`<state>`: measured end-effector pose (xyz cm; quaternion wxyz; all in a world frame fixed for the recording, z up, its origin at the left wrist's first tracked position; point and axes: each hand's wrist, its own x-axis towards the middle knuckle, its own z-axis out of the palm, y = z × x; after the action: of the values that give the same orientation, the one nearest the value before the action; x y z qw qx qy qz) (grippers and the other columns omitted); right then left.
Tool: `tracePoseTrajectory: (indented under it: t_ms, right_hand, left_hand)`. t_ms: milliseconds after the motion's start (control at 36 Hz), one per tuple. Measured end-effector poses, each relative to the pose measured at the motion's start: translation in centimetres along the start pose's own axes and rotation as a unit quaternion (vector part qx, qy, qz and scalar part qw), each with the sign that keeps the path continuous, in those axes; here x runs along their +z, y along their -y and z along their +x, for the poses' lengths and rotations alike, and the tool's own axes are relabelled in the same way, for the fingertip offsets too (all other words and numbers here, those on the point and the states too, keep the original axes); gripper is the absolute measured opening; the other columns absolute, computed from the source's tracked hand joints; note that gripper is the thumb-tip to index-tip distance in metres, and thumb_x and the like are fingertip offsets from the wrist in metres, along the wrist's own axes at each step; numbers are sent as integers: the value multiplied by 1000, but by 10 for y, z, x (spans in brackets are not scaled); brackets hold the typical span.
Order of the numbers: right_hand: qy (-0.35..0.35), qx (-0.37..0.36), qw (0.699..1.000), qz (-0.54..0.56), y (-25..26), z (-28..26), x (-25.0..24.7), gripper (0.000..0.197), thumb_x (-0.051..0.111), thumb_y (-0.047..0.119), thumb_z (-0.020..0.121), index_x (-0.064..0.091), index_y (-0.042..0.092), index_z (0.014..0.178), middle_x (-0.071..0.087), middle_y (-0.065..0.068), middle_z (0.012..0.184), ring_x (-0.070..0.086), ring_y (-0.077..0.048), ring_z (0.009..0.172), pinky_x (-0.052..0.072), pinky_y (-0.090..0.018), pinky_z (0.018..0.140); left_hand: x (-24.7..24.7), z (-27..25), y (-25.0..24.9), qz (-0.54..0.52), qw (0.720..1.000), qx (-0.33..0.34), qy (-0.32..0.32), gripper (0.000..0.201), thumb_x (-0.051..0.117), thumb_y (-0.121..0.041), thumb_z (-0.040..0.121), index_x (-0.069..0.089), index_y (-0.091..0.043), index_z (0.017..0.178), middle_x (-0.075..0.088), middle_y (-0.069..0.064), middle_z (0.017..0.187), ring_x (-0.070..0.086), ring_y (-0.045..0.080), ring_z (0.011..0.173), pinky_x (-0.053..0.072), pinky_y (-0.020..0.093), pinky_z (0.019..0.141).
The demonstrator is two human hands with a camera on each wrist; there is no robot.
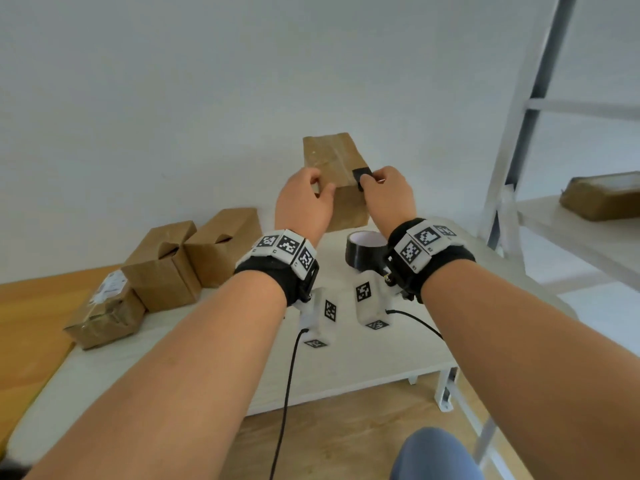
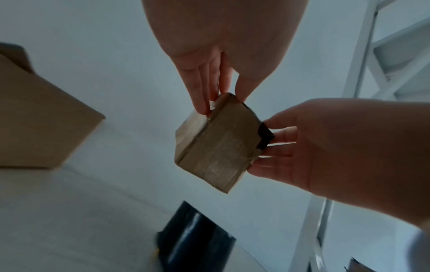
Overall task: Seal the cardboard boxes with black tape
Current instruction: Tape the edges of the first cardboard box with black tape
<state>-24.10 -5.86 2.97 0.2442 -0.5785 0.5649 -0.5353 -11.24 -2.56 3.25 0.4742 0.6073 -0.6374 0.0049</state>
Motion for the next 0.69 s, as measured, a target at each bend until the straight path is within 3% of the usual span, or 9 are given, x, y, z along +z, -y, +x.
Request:
tracePoseTrajectory:
  t_ms: [139, 250, 361, 472, 611, 694]
  right_hand:
    - [-45, 22, 999, -11, -19, 26, -28, 25, 47, 28, 95, 56, 12, 111, 59, 0, 97, 55, -19, 85, 41, -29, 69]
    - [-60, 52, 996, -26, -42, 42, -47, 25, 46, 28, 95, 55, 11, 112, 58, -2, 97, 54, -20, 85, 38, -29, 69]
    - [-57, 82, 994, -45, -67, 53, -62, 26, 46, 29, 96, 55, 10, 112, 61, -5, 101, 55, -22, 87, 41, -30, 71]
    - [-36, 104, 991, -69, -88, 61, -73, 27, 44, 28, 97, 54, 11, 115, 62, -7, 107, 55, -23, 88, 42, -32, 72]
    - [-8, 128, 987, -98, -106, 66, -75, 29, 42, 25, 98, 53, 9, 119, 61, -11, 113, 51, -22, 88, 38, -30, 72]
    - [8, 140, 983, -117, -113, 68, -75, 31, 41, 24, 99, 51, 8, 123, 60, -12, 117, 53, -25, 93, 37, -30, 74]
  left_hand:
    - [43, 12, -24, -42, 997, -3, 60, 38, 51, -27, 94, 52, -15, 130, 56, 3, 128, 58, 19, 110, 44, 29, 94]
    - [79, 15, -39, -55, 991, 4, 122, 32, 47, -21, 93, 55, -13, 123, 59, 8, 120, 61, 23, 102, 50, 36, 90]
    - [110, 16, -47, -44, 985, 5, 166, 32, 44, -16, 94, 53, -5, 123, 57, 14, 121, 59, 29, 104, 47, 37, 90]
    - [137, 16, -46, -28, 979, 10, 202, 18, 43, -16, 92, 55, -8, 104, 60, 13, 101, 58, 28, 86, 44, 35, 70]
    - [157, 15, -42, 3, 970, 4, 244, 9, 43, -14, 93, 47, -7, 88, 52, 9, 85, 50, 25, 74, 34, 28, 58]
    - [163, 15, -41, 40, 962, 2, 271, 11, 42, -14, 95, 41, -10, 85, 46, 7, 82, 45, 24, 74, 32, 30, 62]
